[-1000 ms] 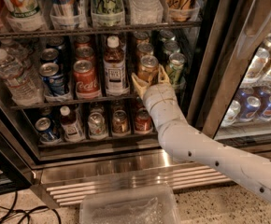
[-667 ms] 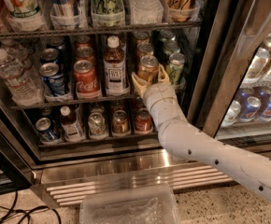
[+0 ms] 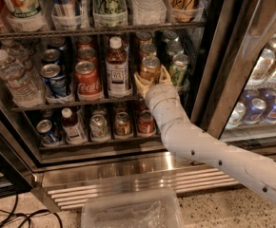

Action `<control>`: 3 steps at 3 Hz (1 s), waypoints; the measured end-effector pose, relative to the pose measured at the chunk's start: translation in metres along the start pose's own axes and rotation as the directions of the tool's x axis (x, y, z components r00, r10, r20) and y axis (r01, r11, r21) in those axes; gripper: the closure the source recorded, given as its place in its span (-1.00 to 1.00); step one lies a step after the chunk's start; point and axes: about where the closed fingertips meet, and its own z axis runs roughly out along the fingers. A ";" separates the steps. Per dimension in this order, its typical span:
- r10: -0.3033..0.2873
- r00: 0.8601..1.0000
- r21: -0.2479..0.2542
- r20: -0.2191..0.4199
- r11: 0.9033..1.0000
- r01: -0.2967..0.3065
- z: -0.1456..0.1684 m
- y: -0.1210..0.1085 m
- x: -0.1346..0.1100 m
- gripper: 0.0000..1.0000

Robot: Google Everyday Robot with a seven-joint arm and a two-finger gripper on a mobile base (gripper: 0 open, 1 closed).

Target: Pick orange can from middle shelf of fridge

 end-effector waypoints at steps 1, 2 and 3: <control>0.000 1.000 0.000 0.000 1.000 0.000 0.000 0.000 0.000 1.00; 0.008 1.000 -0.010 -0.001 1.000 -0.008 0.000 0.001 -0.007 1.00; 0.020 1.000 -0.029 0.013 0.999 -0.020 0.000 -0.002 -0.032 1.00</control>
Offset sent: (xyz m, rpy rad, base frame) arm -0.0027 0.0035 0.0144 0.0128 0.0124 0.0213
